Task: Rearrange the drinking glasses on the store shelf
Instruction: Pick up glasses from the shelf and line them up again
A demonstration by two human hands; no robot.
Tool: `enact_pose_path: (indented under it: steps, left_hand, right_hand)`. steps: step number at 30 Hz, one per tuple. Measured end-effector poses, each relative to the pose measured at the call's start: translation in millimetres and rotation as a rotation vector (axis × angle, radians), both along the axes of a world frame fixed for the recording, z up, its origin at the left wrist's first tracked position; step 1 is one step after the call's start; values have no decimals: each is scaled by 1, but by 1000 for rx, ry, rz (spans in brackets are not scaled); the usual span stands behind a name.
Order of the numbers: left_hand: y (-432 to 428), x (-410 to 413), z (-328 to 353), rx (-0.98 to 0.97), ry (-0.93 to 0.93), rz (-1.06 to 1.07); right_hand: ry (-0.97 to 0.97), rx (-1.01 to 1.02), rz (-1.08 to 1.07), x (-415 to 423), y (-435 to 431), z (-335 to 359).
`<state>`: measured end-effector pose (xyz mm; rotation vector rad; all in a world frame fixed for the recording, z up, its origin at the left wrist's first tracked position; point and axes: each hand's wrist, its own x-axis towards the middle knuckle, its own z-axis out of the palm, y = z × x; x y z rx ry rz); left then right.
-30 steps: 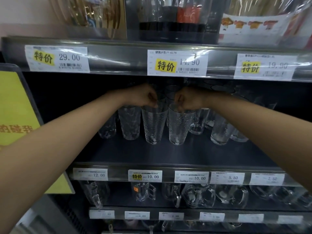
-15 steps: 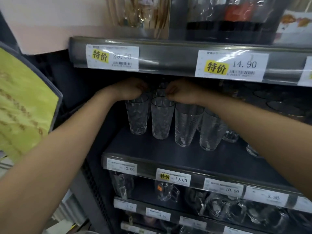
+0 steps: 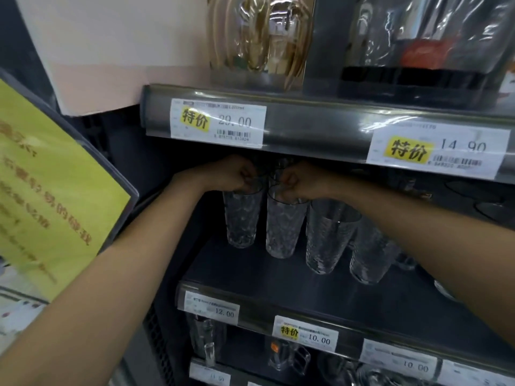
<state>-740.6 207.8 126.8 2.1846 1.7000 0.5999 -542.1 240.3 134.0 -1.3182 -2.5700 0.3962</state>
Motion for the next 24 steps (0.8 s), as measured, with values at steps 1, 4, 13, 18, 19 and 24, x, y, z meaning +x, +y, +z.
enact_pose_path:
  steps: [1,4,13,18,19,24]
  left_hand:
    - [2,0,1,-5,15,-4]
    - [7,-1,2,-25,61,-19]
    - [17,-5,1,-2,129,-45]
    - [19,-5,-1,-13,92,-62]
    - [20,-5,-2,-15,88,-62]
    - [21,-5,-4,-25,64,-66]
  right_hand:
    - [-10,1,1,-1,2,-1]
    - [-52,33,6,-3,6,-4]
    - [-1,19,11,-3,14,-9]
    - [-2,54,13,-3,17,-11]
    - [-2,62,15,-3,17,-12]
    - [19,75,15,-3,16,-12]
